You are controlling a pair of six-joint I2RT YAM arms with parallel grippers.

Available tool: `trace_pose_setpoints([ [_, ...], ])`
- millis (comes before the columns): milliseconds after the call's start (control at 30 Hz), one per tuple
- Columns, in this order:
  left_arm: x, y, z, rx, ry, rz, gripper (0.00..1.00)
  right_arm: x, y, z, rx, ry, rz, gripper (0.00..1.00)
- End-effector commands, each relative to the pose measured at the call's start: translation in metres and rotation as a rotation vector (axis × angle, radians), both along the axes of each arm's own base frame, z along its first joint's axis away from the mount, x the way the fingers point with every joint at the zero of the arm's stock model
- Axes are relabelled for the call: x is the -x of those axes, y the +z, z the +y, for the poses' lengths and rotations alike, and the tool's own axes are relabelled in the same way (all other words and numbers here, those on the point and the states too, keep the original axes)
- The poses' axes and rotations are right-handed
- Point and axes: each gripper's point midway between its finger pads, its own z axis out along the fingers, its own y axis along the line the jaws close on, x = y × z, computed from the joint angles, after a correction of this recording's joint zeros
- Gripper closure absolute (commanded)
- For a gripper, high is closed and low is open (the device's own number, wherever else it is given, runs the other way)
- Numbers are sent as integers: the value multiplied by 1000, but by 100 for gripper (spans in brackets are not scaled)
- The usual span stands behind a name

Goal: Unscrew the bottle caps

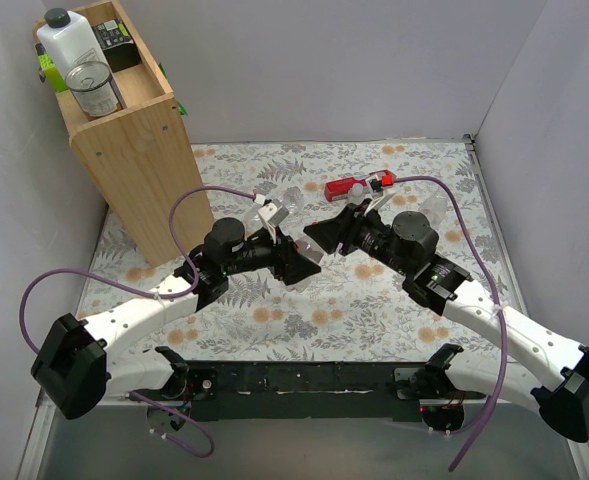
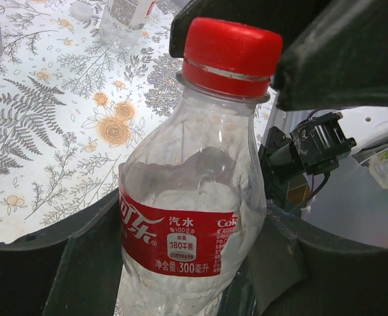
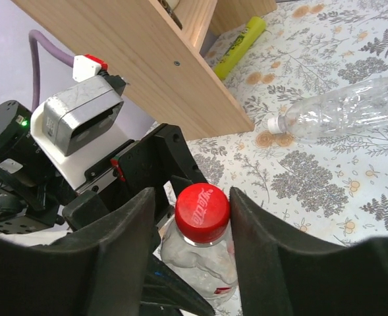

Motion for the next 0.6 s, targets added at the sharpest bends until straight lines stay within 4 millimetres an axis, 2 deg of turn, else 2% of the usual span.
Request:
trace_pose_setpoints([
  [0, 1, 14, 2, 14, 12, -54, 78, -3, 30, 2, -68, -19, -51, 48],
  [67, 1, 16, 2, 15, 13, -63, 78, -4, 28, 3, -65, -19, -46, 54],
  [100, 1, 15, 2, 10, 15, -61, 78, -3, 28, 3, -66, -19, -45, 63],
  [167, 2, 15, 2, 7, 14, -68, 78, -4, 25, 3, -62, -22, -36, 73],
  [200, 2, 15, 2, 5, 14, -69, 78, -4, 24, 4, -59, -20, -32, 86],
  [233, 2, 16, 2, 5, 16, -73, 78, -4, 22, 4, -52, -22, -26, 95],
  [267, 2, 16, 2, 4, 16, -75, 78, -5, 20, 3, -49, -26, -23, 99],
  [400, 5, 22, 2, 19, 6, -89, 78, -1, 19, 1, -36, -15, -46, 99],
  [533, 17, 34, 1, 65, -56, -118, 78, 8, 28, -1, -41, 30, -116, 99],
  [567, 26, 37, 0, 83, -110, -122, 78, 10, 31, 0, -34, 43, -141, 99],
])
